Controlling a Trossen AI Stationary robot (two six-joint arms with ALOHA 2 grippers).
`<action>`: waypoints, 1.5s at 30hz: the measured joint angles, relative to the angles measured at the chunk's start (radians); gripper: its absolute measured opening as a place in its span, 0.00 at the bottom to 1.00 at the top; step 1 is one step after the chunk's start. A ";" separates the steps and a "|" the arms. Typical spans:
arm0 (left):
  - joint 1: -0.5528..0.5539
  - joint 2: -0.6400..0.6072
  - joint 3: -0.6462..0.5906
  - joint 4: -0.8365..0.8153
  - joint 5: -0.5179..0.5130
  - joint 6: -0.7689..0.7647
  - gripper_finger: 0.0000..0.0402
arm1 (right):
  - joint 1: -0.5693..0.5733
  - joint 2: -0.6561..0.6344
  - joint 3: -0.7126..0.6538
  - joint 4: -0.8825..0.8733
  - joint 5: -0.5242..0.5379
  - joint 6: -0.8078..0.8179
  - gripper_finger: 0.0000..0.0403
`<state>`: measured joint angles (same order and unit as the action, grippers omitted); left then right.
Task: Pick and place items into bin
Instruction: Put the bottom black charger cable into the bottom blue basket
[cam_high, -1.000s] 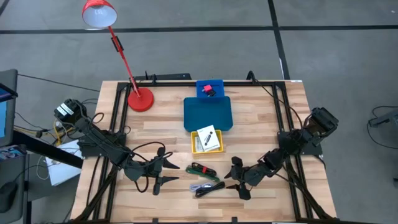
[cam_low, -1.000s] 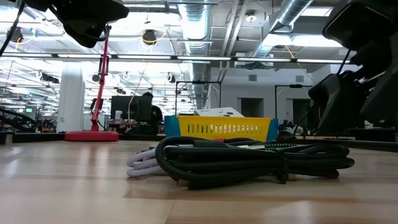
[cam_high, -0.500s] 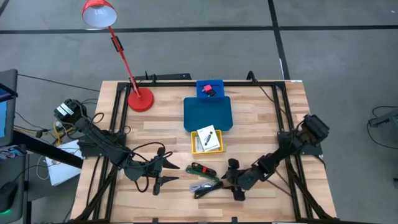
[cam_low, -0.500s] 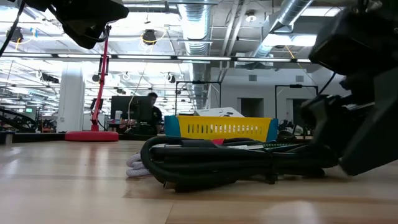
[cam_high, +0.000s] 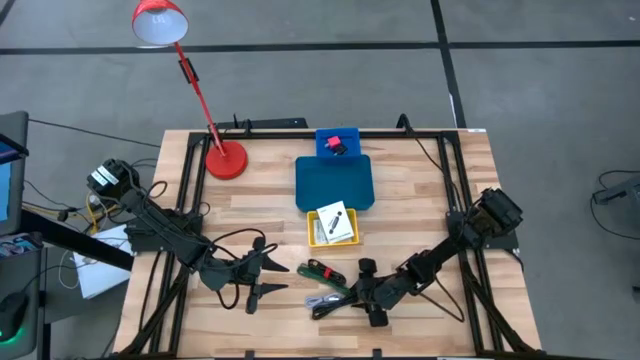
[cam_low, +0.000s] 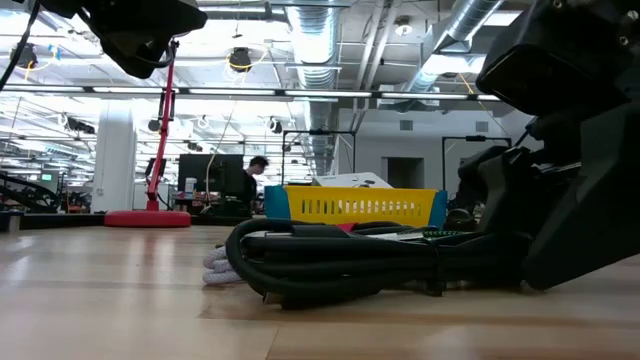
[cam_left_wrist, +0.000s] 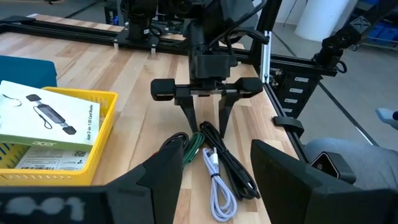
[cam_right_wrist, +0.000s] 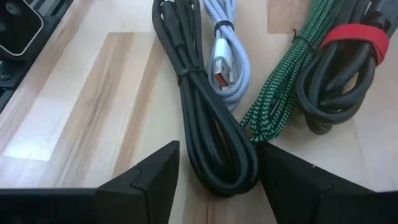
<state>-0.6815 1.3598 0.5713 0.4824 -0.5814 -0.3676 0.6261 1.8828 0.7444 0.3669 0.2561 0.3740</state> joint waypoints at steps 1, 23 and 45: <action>0.000 0.000 0.000 0.000 0.000 0.000 0.44 | -0.001 0.000 0.000 0.000 0.000 0.000 0.48; 0.000 0.000 0.000 -0.005 0.003 -0.040 0.44 | -0.004 0.003 0.155 -0.129 -0.301 0.011 0.08; 0.000 0.000 0.000 -0.006 0.004 -0.047 0.44 | -0.182 0.001 0.925 -1.645 0.159 -0.255 0.07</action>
<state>-0.6814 1.3598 0.5713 0.4763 -0.5770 -0.4150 0.4437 1.8840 1.6694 -1.2786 0.4153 0.1192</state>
